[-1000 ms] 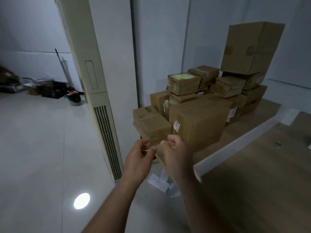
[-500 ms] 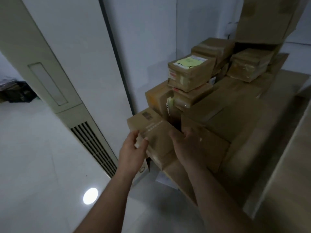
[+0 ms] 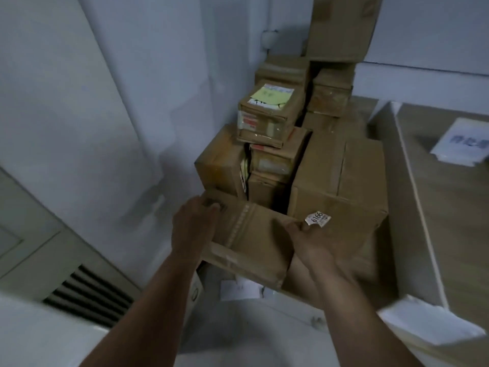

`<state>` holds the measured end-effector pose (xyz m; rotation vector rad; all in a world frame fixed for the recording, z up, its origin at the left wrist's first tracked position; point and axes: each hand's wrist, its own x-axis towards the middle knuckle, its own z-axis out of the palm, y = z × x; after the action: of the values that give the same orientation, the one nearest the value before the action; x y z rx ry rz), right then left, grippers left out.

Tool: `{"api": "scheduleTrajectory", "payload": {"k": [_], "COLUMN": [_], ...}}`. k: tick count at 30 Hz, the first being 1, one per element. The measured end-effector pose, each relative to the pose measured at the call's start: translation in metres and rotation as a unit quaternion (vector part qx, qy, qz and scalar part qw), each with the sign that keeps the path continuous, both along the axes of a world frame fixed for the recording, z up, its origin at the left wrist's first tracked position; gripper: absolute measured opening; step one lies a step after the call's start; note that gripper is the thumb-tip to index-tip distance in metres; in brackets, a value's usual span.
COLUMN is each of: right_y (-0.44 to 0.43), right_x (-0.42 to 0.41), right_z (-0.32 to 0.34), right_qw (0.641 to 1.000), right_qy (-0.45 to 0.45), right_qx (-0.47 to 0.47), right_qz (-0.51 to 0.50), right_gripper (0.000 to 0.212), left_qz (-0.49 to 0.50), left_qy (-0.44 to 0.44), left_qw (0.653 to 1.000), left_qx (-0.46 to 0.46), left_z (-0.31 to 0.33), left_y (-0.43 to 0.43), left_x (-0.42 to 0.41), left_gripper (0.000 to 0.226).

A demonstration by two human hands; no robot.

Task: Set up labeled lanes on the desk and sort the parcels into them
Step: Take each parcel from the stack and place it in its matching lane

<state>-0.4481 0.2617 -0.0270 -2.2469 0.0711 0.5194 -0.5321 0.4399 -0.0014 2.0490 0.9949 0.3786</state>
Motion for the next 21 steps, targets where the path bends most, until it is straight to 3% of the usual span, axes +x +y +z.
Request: {"api": "scheduleTrajectory", "payload": {"k": [2,11,21], "right_y": [0.0,0.007,-0.015], "right_x": [-0.003,-0.016,-0.052], "right_z": [-0.01,-0.028,-0.003], "right_qw": [0.999,0.991,0.973], "right_qy": [0.012,0.037,-0.052], "right_qx": [0.027,0.07,0.127], "right_qz": [-0.028,-0.112,-0.188], "right_gripper": [0.047,0.048,0.054], "left_qz": [0.004,-0.064,-0.062], "left_qy": [0.058,0.186,0.076], "left_qw": [0.998,0.98,0.994], "left_qx": [0.0,0.037,0.05], "left_z": [-0.011,-0.032,-0.036], "left_y": [0.017,0.035,0.031], "left_x": [0.008,0.015,0.003], "left_gripper": [0.048,0.061,0.076]}}
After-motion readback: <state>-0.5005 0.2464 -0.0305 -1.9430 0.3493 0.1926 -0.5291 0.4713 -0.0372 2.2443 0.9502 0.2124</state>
